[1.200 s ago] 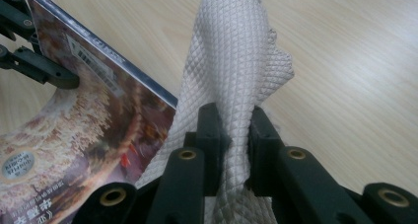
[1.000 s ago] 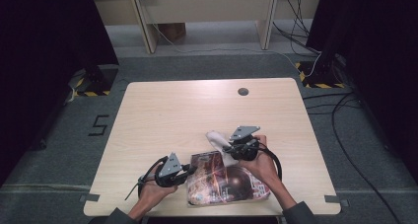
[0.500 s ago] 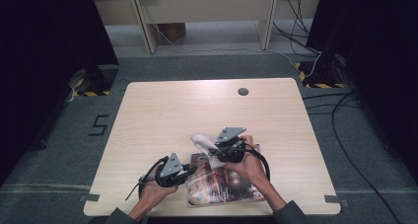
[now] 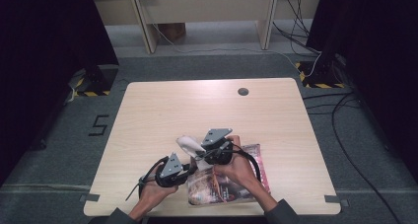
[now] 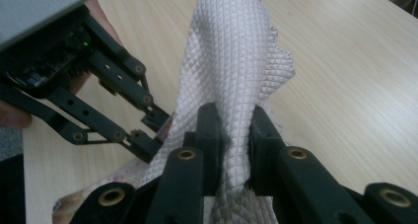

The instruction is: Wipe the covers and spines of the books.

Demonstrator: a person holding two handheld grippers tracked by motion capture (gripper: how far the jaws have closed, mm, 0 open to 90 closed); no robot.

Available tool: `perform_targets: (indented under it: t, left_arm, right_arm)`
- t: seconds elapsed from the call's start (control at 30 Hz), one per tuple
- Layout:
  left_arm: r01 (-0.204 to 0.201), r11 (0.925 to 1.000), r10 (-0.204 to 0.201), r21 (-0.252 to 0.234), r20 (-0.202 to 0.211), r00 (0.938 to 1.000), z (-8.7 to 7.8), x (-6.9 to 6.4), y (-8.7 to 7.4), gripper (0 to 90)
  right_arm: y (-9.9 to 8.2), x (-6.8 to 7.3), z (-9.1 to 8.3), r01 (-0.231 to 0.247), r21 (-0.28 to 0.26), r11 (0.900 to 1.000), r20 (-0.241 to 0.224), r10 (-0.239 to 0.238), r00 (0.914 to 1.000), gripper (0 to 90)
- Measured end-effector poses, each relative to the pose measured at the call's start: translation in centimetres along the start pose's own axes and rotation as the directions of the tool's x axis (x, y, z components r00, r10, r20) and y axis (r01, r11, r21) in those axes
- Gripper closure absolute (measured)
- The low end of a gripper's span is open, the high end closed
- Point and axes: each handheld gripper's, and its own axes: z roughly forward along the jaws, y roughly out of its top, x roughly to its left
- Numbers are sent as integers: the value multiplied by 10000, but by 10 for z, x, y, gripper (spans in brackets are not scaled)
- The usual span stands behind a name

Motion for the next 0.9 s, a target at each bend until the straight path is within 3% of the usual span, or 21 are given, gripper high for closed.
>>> perform_targets:
  t: [0.23, 0.53, 0.7, 0.8, 0.9]
  left_arm:
    - [-14, 10000, 13, -49, -48, 10000, -1, -1, 1, 796]
    - [-133, 9999, 133, -80, -65, 9999, -1, -2, 1, 797]
    - [-200, 9998, 199, -56, -119, 9997, -1, -3, 2, 796]
    - [-282, 9996, 281, -63, -136, 9995, -1, -3, 2, 794]
    - [-272, 9996, 271, -86, -130, 9995, -2, -3, 3, 794]
  right_arm:
    - [-6, -10, -3, -233, 236, 9994, 138, 230, 9996, 795]
    - [7, 4, -1, 150, 113, 9998, -69, -150, 9999, 794]
    - [2, -4, -4, 43, 268, 9996, -11, -42, 10000, 794]
    - [-4, -9, -5, -252, 362, 9990, 51, 250, 9997, 794]
    - [-1, -8, -6, -103, 348, 9993, 39, 101, 9999, 793]
